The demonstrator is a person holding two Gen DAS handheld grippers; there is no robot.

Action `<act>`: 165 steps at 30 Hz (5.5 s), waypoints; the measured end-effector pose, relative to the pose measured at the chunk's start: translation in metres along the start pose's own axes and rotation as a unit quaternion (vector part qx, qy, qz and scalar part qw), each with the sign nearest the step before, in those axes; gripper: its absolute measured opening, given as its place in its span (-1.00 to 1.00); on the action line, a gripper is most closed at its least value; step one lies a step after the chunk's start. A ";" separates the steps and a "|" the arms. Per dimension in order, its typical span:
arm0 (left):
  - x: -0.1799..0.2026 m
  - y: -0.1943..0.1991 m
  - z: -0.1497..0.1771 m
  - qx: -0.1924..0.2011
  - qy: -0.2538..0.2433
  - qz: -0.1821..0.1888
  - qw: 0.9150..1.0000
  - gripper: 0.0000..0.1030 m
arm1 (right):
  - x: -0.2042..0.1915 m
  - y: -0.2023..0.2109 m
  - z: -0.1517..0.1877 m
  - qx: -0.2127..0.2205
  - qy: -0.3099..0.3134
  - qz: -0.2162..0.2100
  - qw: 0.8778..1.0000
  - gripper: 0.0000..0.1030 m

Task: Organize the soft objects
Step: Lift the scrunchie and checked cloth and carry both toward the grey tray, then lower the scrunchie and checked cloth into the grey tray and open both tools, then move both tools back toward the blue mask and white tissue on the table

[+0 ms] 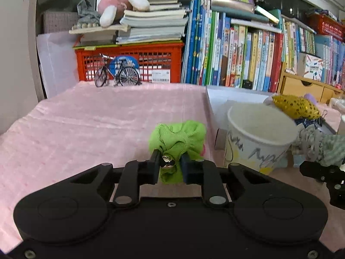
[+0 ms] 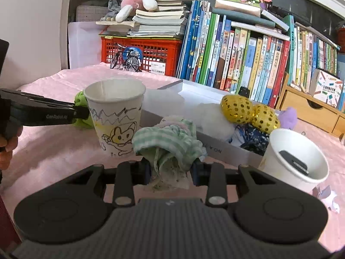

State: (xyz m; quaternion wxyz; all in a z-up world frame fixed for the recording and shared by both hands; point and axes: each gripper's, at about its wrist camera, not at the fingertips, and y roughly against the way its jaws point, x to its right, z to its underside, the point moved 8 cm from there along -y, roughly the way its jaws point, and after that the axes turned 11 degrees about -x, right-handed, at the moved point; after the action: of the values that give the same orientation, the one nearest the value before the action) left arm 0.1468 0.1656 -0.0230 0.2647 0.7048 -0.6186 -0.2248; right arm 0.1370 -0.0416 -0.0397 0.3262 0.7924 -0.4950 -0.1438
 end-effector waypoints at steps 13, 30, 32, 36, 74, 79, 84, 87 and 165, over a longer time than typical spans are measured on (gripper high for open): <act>0.003 0.045 -0.058 0.057 -0.028 0.018 0.998 -0.65 | 0.029 0.034 -0.038 0.045 -0.025 -0.004 0.999 -0.23; 0.075 0.026 -0.149 0.019 -0.091 0.090 0.992 -0.65 | 0.077 0.024 -0.121 0.036 -0.072 -0.018 0.997 -0.23; 0.080 0.013 -0.156 -0.006 -0.084 0.098 0.992 -0.65 | 0.080 0.016 -0.127 0.026 -0.078 -0.023 0.996 -0.23; 0.088 -0.016 -0.167 -0.047 -0.069 0.109 0.991 -0.65 | 0.087 -0.009 -0.133 -0.004 -0.099 -0.031 0.995 -0.23; 0.114 -0.130 -0.172 -0.180 -0.035 0.146 0.972 -0.58 | 0.121 -0.126 -0.131 -0.140 -0.217 -0.069 0.964 -0.09; 0.111 -0.126 -0.173 -0.178 -0.031 0.140 0.974 -0.43 | 0.120 -0.122 -0.132 -0.137 -0.216 -0.073 0.964 0.12; 0.105 -0.119 -0.176 -0.168 -0.028 0.133 0.976 -0.15 | 0.123 -0.115 -0.133 -0.132 -0.219 -0.074 0.964 0.23; 0.103 -0.113 -0.178 -0.161 -0.025 0.131 0.978 -0.05 | 0.124 -0.110 -0.134 -0.126 -0.222 -0.077 0.964 0.29; 0.161 0.044 0.034 -0.024 -0.016 0.108 0.994 0.14 | 0.195 0.108 0.063 0.043 -0.189 0.126 0.973 0.52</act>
State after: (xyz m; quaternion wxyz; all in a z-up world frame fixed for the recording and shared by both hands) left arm 0.1134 -0.0011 -0.0187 0.2948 0.6234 -0.6898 -0.2205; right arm 0.1195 -0.2683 0.0032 0.2079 0.6950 -0.6495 -0.2276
